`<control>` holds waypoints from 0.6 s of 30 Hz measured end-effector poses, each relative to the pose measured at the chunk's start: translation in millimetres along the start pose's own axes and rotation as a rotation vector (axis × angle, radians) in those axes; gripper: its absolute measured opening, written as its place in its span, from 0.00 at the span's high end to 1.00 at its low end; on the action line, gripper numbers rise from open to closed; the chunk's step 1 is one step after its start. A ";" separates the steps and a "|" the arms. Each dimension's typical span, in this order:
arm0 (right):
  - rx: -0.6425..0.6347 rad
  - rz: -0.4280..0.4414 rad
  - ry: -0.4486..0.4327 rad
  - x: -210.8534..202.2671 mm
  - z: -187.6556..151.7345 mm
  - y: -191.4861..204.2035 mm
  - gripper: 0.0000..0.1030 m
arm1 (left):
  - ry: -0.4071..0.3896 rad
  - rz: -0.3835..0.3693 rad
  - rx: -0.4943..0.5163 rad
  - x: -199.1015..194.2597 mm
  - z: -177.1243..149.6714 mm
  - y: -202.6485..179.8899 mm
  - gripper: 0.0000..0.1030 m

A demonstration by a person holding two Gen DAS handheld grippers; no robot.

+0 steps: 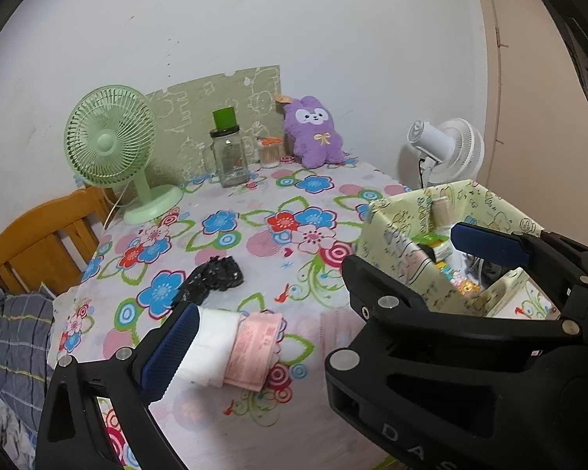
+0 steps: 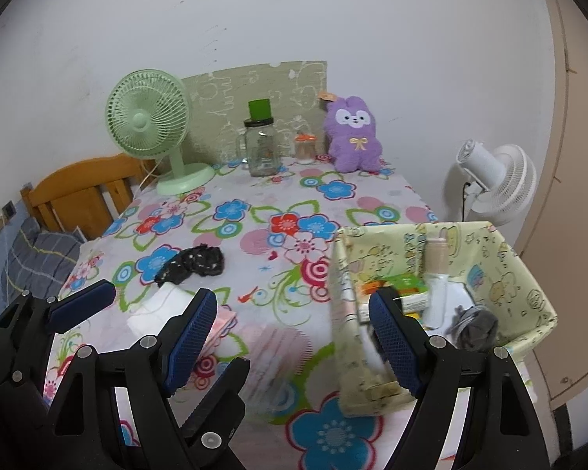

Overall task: Organize soft objects
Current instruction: 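Withdraw both tools from the box toward the pink packet and plastic sleeve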

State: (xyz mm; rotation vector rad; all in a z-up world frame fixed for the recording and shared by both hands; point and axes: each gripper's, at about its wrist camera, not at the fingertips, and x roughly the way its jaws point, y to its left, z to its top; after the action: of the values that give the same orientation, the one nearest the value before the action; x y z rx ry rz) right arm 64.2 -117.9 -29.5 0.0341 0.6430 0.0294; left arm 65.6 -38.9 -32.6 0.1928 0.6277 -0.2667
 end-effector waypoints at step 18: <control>-0.014 0.039 0.024 27.6 -19.7 31.4 0.20 | 0.049 0.005 -0.036 18.1 -27.3 32.0 0.02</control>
State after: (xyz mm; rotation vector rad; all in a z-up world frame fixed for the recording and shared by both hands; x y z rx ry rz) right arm 73.9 -85.1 -60.6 0.0323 0.6663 0.0717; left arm 74.3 -4.9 -62.0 0.1663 0.6799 -0.2465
